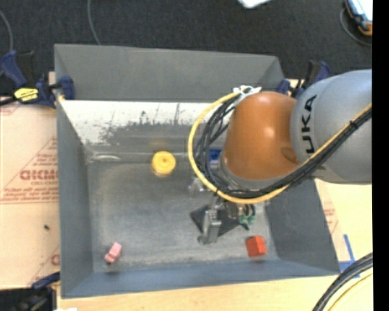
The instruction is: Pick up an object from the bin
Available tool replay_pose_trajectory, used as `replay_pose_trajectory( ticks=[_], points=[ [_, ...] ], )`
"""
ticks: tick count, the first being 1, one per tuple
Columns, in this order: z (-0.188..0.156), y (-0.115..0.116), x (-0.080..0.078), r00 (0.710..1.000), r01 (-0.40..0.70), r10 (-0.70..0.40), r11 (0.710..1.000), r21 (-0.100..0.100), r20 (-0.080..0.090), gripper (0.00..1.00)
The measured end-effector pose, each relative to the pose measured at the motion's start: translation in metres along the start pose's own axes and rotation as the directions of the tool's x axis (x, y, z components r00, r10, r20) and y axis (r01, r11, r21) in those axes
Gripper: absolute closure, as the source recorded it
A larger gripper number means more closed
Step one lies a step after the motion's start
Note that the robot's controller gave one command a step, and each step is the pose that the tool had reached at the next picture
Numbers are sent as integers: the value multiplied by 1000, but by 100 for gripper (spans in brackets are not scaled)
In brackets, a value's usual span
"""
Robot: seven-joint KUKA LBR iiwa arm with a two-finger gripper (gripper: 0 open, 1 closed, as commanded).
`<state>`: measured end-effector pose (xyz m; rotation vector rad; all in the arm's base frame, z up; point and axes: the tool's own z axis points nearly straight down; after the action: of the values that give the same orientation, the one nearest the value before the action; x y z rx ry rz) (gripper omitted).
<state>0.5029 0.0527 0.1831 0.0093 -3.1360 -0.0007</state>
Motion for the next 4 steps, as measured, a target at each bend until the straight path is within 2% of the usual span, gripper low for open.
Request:
replay_pose_trajectory(
  ticks=[1,2,3,4],
  points=[
    [-4,0,-2,1000,-3,3,1000,-1,8,0],
    [116,-81,-22,996,90,-90,996,2,0,0],
    [112,-90,-23,999,53,-53,999,-1,8,0],
    [115,-82,-24,996,86,-86,996,2,6,0]
  ],
)
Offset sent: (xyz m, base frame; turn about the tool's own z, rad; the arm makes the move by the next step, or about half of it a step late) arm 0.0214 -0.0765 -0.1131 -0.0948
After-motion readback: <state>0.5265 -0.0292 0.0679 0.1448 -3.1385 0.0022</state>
